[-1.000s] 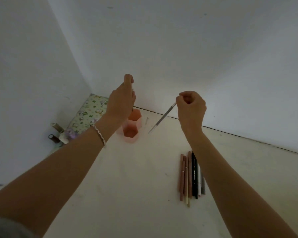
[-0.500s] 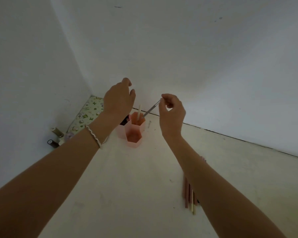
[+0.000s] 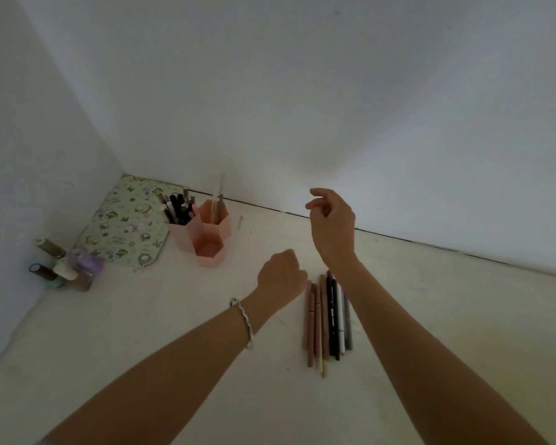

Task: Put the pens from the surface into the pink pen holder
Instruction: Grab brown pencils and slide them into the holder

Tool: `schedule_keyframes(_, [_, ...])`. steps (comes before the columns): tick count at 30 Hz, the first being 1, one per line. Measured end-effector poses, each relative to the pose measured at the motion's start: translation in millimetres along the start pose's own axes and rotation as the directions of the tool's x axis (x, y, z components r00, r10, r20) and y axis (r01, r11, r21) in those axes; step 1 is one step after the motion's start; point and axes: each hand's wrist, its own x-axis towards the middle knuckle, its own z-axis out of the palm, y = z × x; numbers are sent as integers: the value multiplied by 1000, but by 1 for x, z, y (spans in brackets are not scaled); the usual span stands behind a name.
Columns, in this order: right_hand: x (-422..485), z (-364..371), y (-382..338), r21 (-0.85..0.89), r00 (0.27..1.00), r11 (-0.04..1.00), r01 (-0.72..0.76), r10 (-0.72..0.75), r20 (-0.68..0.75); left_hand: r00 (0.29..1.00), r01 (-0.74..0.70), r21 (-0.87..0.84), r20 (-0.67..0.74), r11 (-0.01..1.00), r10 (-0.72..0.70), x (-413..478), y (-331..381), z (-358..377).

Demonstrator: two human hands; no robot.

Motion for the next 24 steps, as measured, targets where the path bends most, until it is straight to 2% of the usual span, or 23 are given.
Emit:
schedule_keyframes(2, [-3,-19,12,-14,1000,1000,-24,24,10,999,43,-5,33,999,-43,-3,3,27])
schedule_keyframes(5, [-8,-43,27,-42,998,997,-59,61,29,998,70,-12,-3,997,-70,-5,7,51])
schedule_keyframes(9, [-15,-60,45,-25,994,994,-106,107,33,996,75,13,-57,997,-74,-2,10,57])
schedule_keyframes(16, [-22,-68,63,-35,981,985,-171,173,87,995,98,-34,-27,995,-99,11,5,51])
schedule_keyframes(18, [-24,-68,68,-104,973,979,-174,187,134,992,111,-111,-42,988,-116,16,3,40])
schedule_keyframes(20, [-25,-66,71,-184,951,963,-196,233,204,983,108,-246,-116,963,-139,22,2,21])
schedule_keyframes(24, [-34,-50,73,-401,869,900,-172,330,369,945,-27,-404,-309,914,-108,27,0,-19])
